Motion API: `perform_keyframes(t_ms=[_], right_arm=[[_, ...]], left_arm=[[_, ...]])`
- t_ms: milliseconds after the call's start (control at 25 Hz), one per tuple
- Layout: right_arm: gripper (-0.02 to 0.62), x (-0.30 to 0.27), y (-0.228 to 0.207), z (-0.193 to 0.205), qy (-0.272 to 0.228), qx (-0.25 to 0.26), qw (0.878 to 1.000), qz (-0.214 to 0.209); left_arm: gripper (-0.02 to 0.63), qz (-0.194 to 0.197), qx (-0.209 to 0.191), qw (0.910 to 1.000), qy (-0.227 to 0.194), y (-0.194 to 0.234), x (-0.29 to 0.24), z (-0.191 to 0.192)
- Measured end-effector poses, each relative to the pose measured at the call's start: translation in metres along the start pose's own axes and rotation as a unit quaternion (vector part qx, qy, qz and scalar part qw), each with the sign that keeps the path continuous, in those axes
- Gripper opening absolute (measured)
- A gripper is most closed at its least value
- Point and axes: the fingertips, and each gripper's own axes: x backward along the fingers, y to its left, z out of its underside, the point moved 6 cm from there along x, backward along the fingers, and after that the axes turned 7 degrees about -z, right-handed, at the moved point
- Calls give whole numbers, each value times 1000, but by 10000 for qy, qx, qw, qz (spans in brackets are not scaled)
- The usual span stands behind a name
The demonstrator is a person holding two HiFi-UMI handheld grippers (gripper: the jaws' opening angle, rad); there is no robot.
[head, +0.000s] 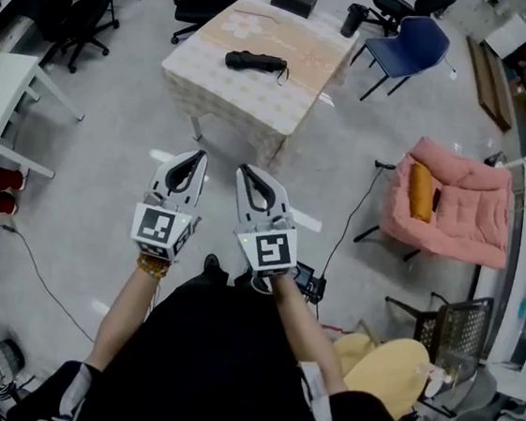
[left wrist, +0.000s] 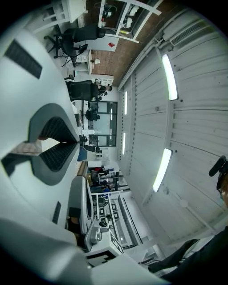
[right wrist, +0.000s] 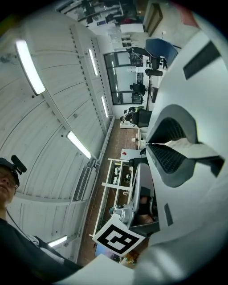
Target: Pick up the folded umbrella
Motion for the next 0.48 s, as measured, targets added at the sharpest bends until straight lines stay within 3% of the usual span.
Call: perform_keyframes(t_ms=[480], right_arm=[[17,-76,8,3,225,95,9994,227]], left_arm=[[14,328,68,9994,-22,69,-33,7]])
